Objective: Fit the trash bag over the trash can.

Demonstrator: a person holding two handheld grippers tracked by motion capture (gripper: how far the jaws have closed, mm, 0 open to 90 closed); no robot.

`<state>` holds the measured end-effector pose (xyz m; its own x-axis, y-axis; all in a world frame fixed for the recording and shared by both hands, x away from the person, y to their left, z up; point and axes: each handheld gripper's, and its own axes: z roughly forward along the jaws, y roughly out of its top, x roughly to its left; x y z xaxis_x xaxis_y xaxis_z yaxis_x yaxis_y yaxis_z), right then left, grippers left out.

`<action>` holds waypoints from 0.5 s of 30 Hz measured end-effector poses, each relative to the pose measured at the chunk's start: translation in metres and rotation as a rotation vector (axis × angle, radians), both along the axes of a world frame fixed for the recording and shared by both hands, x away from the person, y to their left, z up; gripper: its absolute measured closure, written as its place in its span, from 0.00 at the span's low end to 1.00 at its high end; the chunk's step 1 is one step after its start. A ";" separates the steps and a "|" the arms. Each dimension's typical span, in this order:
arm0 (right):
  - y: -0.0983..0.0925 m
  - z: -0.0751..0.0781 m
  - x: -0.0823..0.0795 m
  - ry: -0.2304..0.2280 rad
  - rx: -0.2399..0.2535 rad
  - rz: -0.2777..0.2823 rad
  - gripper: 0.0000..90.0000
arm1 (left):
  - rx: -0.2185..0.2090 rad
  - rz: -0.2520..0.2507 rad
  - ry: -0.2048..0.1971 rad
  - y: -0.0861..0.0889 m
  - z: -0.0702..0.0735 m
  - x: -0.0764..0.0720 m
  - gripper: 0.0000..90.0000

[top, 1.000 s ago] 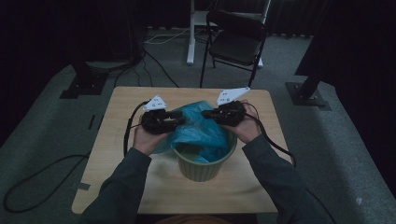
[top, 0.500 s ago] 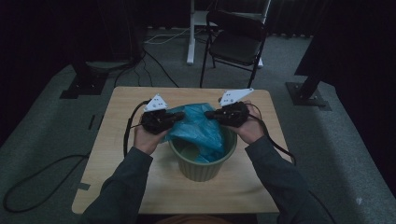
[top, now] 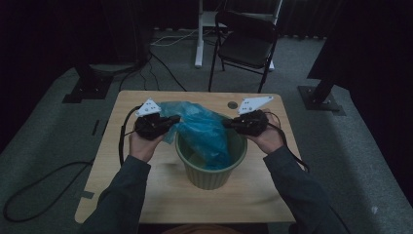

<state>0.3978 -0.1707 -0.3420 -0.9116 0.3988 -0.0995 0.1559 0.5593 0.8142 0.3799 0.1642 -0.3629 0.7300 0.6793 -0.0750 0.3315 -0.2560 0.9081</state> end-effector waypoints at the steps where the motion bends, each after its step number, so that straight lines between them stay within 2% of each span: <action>1: -0.001 -0.001 0.000 0.001 -0.002 -0.002 1.00 | 0.002 0.003 0.000 0.001 0.000 0.000 1.00; 7: -0.011 -0.003 0.001 0.009 0.003 -0.025 1.00 | -0.003 0.024 0.004 0.008 0.000 0.000 1.00; 8: -0.018 -0.004 0.002 0.017 0.007 -0.042 1.00 | -0.010 0.037 0.009 0.012 -0.001 0.001 1.00; 15: -0.030 -0.006 0.001 0.029 0.015 -0.058 1.00 | -0.011 0.044 0.017 0.015 -0.005 0.001 1.00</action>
<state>0.3986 -0.2004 -0.3484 -0.8893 0.4524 -0.0668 0.2114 0.5363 0.8171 0.3808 0.1790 -0.3675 0.6983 0.7095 -0.0951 0.3579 -0.2310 0.9047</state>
